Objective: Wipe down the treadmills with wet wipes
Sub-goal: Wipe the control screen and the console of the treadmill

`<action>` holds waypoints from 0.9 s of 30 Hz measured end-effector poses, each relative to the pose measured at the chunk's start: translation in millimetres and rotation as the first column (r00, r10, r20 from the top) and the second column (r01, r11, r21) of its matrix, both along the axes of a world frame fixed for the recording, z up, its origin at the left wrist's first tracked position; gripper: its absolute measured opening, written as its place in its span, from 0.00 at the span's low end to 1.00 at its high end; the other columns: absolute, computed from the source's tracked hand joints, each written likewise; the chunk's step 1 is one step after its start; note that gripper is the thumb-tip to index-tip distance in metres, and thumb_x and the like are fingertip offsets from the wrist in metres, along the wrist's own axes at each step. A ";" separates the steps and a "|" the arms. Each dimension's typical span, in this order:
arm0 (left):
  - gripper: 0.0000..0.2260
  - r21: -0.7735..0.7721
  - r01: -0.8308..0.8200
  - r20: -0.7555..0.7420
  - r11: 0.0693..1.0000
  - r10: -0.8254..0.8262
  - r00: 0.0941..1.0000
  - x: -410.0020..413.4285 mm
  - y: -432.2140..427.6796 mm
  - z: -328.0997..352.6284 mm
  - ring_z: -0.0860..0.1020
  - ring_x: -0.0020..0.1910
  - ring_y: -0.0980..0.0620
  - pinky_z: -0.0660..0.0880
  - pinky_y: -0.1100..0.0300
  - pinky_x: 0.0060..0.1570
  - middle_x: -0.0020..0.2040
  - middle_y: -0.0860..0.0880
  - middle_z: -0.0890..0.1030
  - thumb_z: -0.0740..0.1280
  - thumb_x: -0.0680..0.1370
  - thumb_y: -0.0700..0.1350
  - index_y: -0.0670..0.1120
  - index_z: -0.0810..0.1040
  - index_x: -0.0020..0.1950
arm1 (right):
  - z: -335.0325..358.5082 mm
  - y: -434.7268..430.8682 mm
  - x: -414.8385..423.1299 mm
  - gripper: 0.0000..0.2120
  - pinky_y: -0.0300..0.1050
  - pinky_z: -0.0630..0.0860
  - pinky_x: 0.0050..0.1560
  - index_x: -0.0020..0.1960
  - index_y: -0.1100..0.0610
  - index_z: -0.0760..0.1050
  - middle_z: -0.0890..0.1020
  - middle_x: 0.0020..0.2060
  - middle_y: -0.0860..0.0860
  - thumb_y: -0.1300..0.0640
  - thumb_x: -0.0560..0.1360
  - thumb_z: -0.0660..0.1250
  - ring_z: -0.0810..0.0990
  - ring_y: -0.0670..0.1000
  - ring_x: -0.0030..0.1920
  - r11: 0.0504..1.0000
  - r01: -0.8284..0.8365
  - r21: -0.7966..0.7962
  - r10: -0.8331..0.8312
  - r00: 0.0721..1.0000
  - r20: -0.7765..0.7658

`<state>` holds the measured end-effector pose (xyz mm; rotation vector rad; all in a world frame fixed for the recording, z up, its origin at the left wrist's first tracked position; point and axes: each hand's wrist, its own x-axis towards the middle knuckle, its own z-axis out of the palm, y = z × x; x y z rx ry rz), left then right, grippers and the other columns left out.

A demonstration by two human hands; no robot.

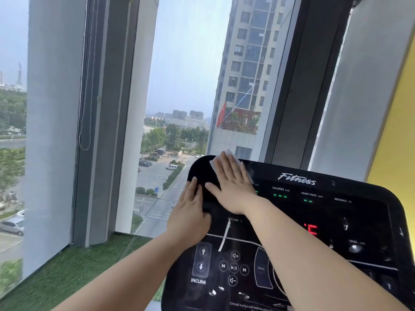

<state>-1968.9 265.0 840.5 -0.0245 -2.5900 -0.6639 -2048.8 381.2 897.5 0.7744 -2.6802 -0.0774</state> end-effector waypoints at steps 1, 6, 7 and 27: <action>0.31 -0.004 0.000 0.002 1.000 0.000 1.000 0.3 -0.6 0.3 0.38 0.76 0.54 0.46 0.61 0.72 0.77 0.52 0.35 0.55 0.80 0.45 0.44 0.43 0.78 | 1.2 5.8 -1.5 0.31 0.48 0.24 0.69 0.69 0.49 0.22 0.22 0.68 0.47 0.37 0.80 0.40 0.20 0.46 0.68 1.000 0.004 -0.003 -0.004 1.000 0.003; 0.31 -0.006 0.018 0.017 1.000 -0.018 1.000 0.4 -3.5 -0.4 0.38 0.76 0.55 0.48 0.62 0.72 0.77 0.53 0.34 0.55 0.80 0.45 0.45 0.43 0.78 | -4.0 4.1 -2.2 0.33 0.52 0.25 0.70 0.73 0.53 0.24 0.22 0.69 0.52 0.38 0.80 0.37 0.21 0.51 0.69 0.927 0.247 -0.283 -0.245 0.969 0.043; 0.31 -0.005 0.020 0.016 1.000 -0.020 1.000 0.4 -3.9 -0.1 0.38 0.76 0.55 0.48 0.62 0.72 0.77 0.53 0.34 0.56 0.80 0.45 0.45 0.43 0.78 | -4.0 -3.0 -0.8 0.34 0.54 0.26 0.71 0.73 0.55 0.24 0.22 0.69 0.54 0.37 0.80 0.37 0.22 0.53 0.70 0.896 0.289 -0.336 -0.281 0.957 0.073; 0.29 0.048 -0.079 -0.082 0.996 0.083 0.993 -1.4 6.4 1.8 0.46 0.77 0.52 0.51 0.60 0.72 0.78 0.52 0.44 0.56 0.80 0.49 0.47 0.49 0.78 | -1.0 12.9 -3.4 0.34 0.51 0.21 0.66 0.70 0.52 0.21 0.20 0.67 0.50 0.36 0.79 0.39 0.19 0.50 0.67 0.989 0.105 -0.103 -0.107 0.994 -0.013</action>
